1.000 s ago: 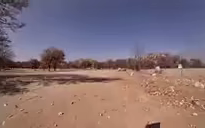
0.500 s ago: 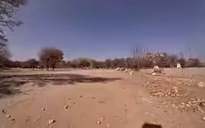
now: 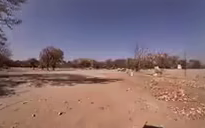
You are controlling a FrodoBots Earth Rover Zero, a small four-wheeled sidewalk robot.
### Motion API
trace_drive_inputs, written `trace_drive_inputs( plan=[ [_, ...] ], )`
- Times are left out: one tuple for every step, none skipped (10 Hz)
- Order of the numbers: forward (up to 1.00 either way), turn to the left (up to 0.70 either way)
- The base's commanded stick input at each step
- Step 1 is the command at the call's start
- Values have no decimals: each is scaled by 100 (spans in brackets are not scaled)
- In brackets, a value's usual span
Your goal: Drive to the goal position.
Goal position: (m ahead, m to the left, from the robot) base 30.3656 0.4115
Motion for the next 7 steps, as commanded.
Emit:
trace_drive_inputs(
  plan=[
    [50, 0],
    [50, 0],
    [50, 0],
    [50, 0],
    [50, 0],
    [50, 0],
    [50, 0]
  ],
)
